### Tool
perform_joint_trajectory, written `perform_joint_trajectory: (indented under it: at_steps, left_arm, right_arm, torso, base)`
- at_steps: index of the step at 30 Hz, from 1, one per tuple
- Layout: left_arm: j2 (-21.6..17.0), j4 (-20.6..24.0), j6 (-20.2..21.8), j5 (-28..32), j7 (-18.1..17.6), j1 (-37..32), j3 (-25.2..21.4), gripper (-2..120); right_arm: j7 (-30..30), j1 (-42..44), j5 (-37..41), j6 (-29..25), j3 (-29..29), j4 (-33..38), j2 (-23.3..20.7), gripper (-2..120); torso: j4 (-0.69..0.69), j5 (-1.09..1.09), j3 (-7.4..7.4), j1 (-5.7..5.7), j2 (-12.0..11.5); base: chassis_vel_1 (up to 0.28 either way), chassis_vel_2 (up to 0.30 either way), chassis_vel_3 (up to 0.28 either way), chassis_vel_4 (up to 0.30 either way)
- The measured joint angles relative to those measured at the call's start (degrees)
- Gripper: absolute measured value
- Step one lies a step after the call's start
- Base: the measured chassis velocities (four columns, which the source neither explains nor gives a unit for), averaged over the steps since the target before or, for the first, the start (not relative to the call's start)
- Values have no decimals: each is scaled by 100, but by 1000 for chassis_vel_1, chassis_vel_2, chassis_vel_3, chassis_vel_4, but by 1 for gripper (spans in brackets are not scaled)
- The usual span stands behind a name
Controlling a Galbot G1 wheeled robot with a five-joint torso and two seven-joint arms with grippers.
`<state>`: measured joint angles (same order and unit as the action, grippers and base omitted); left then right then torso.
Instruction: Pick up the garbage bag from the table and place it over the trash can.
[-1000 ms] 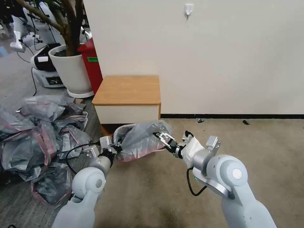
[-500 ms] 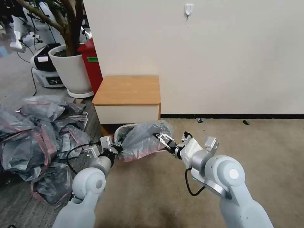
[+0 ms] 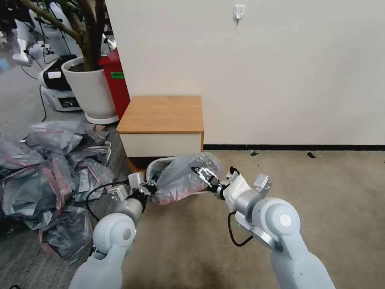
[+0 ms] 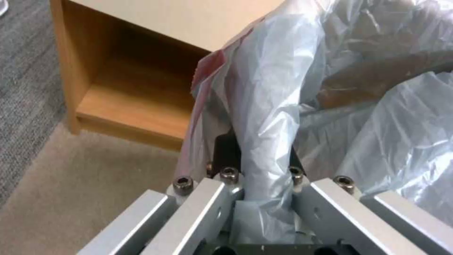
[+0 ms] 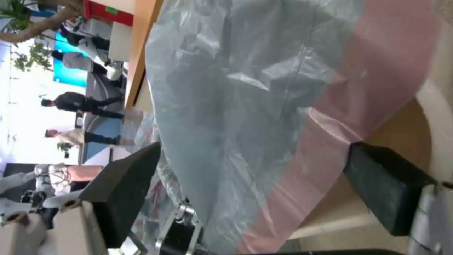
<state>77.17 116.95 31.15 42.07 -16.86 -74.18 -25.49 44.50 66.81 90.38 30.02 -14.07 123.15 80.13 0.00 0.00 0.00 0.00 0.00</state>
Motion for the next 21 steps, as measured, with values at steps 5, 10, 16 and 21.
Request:
perform_joint_trajectory:
  at_steps: [5,10,16,21]
  left_arm:
    - [-24,41,18,144,-41,11,-13,2]
    - [-41,25,19,153,-48,13,-16,2]
    - [-19,18,19,242,-102,17,-15,2]
    - [11,20,20,429,-217,30,-8,2]
  right_arm:
    - [-153,30,-132,-75,60,-10,31,89]
    - [-461,92,-279,-238,148,19,42,89]
    - [-921,145,-581,-546,267,-40,54,88]
    - [-1229,202,-778,-773,375,-95,119,88]
  torso:
    - [0,0,0,0,0]
    - [0,0,0,0,0]
    - [0,0,0,0,0]
    - [0,0,0,0,0]
  base:
    - [0,0,0,0]
    - [0,0,0,0]
    - [0,0,0,0]
    - [0,0,0,0]
